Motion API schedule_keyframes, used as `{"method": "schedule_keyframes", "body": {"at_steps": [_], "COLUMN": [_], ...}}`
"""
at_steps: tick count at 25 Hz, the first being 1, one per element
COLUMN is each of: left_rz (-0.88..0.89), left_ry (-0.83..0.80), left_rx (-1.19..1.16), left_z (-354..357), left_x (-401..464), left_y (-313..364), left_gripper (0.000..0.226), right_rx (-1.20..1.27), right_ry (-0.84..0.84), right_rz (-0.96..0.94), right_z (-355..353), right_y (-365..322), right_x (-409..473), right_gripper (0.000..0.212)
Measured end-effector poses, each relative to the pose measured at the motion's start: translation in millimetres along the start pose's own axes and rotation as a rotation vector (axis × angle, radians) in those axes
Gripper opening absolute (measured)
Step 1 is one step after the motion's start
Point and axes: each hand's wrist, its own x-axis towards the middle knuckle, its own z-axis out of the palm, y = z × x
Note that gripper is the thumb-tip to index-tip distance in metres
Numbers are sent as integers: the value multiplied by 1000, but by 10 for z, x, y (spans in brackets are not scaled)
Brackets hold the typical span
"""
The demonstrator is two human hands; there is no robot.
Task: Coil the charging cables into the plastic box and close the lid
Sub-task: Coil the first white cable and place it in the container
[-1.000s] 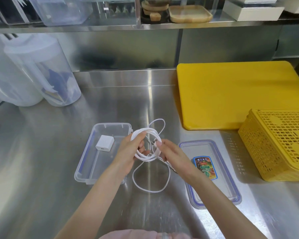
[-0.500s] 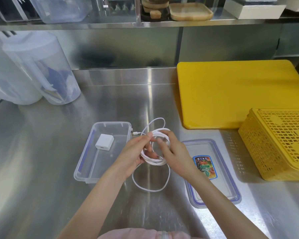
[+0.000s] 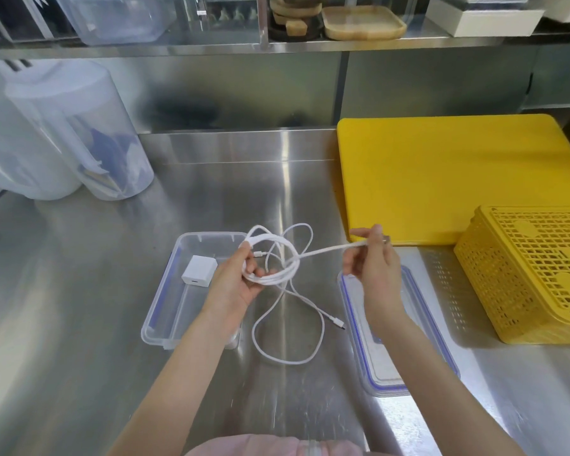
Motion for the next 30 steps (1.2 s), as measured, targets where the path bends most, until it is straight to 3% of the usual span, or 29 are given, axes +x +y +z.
{"method": "schedule_keyframes", "body": {"at_steps": [5, 12, 17, 24, 26, 30], "left_rz": [34, 10, -51, -21, -22, -61], "left_ry": [107, 83, 66, 43, 21, -33], "left_rx": [-78, -69, -108, -303, -321, -339], "left_z": [-305, -304, -253, -143, -107, 4], "left_x": [97, 103, 73, 31, 0, -71], "left_y": [158, 122, 97, 203, 218, 184], "left_gripper": [27, 29, 31, 43, 42, 42], "right_rx": [365, 361, 15, -575, -753, -746], "right_ry": [222, 245, 86, -727, -698, -393], "right_rz": [135, 102, 4, 97, -24, -108], "right_z": [-272, -291, -250, -23, 55, 180], "right_y": [-248, -328, -248, 143, 280, 326], "right_x": [249, 283, 174, -204, -251, -261], "right_gripper": [33, 24, 29, 43, 39, 20]}}
